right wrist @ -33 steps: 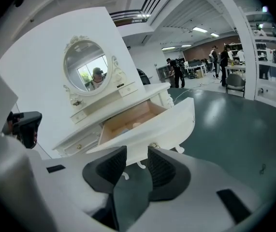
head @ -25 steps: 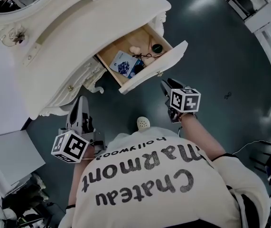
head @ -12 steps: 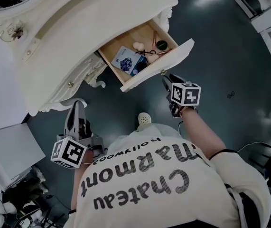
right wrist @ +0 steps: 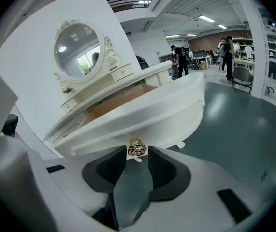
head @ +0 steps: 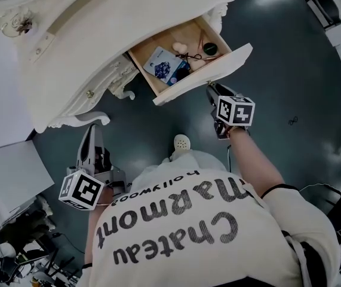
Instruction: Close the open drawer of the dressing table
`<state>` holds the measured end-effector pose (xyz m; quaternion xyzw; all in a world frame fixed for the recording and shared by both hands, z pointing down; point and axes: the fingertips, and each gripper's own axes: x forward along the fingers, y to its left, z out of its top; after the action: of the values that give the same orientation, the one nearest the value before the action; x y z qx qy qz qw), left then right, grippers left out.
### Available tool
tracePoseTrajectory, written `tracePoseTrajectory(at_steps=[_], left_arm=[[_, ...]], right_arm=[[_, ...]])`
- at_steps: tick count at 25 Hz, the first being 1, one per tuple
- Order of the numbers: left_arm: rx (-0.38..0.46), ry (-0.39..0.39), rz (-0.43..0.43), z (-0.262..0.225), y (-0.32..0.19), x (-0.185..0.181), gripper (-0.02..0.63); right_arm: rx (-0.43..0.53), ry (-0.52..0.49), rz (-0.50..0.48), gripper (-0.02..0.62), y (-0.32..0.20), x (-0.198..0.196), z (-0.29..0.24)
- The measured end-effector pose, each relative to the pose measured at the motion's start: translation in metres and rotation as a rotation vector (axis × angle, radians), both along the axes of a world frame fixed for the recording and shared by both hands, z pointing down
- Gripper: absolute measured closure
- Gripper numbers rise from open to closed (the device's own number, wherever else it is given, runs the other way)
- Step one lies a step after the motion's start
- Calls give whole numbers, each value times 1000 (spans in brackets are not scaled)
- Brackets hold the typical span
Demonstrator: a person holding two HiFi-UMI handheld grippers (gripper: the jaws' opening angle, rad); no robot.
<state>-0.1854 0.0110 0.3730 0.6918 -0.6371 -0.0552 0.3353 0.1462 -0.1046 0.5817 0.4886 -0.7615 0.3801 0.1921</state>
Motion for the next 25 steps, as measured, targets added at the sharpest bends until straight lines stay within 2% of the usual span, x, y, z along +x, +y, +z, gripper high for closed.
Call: tracePoseTrajectory(at_steps=[16,21,25], left_arm=[[25,3,-21,-3,-1,-13,598],[21,13,-22,-1,-2,-13,598],[22,20,-23,0,-2,-14,598]], right_arm=[[-16,69,-24,449,-11,-6,5],[-46,48,11,454,-12,-6,4],[-55,73,18,454,-11,-6,5]])
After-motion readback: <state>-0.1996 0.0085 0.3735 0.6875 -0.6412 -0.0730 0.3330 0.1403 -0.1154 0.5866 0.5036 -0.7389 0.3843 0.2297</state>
